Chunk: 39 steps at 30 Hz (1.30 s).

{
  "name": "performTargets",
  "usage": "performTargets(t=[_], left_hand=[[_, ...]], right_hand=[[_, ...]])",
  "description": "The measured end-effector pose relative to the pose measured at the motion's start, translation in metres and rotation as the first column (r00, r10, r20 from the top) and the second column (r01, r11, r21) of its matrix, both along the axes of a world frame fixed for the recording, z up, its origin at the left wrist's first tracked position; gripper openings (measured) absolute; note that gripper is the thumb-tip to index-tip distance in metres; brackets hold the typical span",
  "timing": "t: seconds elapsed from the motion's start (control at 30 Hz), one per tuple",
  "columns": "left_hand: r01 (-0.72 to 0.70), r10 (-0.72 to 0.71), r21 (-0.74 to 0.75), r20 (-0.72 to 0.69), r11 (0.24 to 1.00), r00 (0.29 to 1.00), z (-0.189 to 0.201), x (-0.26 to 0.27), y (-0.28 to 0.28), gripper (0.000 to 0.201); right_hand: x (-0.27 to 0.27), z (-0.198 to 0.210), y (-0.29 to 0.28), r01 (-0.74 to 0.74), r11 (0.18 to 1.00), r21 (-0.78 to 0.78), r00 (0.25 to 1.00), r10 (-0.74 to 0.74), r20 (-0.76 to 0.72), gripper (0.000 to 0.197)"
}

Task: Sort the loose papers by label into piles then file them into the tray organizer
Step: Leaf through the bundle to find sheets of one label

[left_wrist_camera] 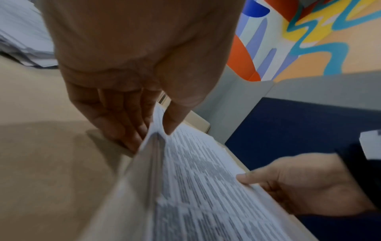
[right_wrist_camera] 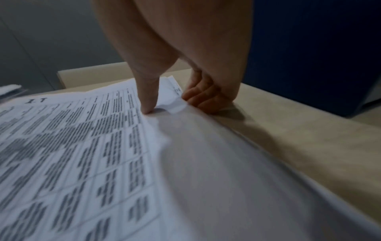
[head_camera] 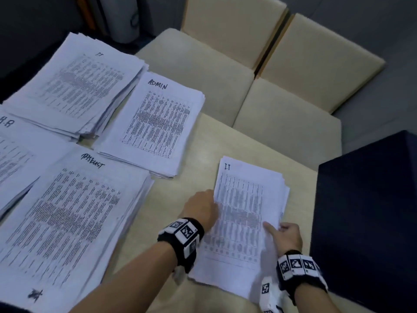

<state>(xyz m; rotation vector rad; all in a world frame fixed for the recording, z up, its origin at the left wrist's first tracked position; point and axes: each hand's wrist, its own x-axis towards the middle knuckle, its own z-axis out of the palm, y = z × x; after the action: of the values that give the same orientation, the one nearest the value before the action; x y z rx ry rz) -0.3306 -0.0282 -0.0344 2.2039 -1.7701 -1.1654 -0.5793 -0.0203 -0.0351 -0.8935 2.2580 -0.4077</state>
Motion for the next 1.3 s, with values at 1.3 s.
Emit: performTargets(t=[1.3], left_hand=[[-0.447,0.350,-0.039,-0.564,0.894,0.748,0.023,0.066,0.065,0.024]], right_hand=[[0.048,0.075,0.024,0.184,0.958,-0.221,0.506,0.101,0.857,0.028]])
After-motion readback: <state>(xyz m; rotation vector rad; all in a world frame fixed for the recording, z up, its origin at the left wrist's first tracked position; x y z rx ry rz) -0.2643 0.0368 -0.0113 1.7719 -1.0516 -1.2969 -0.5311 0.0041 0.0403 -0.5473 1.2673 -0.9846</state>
